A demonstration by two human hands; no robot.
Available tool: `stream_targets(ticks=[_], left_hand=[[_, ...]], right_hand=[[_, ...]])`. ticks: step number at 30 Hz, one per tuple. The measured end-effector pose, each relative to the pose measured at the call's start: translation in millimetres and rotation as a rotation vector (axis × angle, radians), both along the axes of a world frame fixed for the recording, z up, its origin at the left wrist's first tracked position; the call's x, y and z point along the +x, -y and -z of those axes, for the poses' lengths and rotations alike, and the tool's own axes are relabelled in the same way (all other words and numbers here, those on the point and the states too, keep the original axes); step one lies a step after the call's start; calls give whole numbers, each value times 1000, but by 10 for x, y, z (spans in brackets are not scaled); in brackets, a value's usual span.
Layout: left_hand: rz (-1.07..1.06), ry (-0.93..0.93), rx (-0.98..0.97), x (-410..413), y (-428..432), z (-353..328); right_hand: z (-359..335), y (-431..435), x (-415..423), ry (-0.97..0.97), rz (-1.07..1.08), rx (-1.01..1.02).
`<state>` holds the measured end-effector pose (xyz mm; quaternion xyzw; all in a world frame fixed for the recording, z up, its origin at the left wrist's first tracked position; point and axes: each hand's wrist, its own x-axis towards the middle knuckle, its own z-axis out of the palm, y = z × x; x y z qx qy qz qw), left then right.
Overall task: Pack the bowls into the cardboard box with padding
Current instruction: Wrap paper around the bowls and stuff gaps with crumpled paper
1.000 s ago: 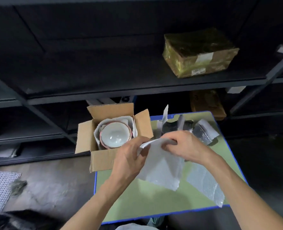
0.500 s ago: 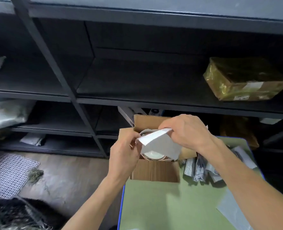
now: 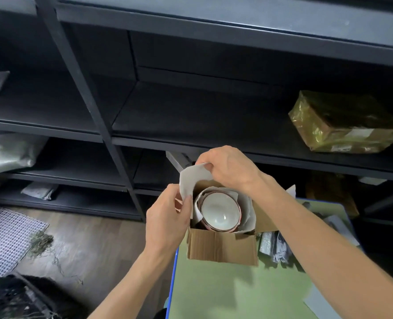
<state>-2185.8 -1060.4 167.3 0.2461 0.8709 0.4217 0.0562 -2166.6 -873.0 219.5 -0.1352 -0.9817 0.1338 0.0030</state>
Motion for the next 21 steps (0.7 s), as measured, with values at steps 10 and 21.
stream_targets(ticks=[10,21], left_hand=[[-11,123,-105,192,-74,174],[-39,177,-107,236,-98,179]], right_hand=[[162,-194,-9,70,-79,-83],[37,-219,60,100,-92,33]])
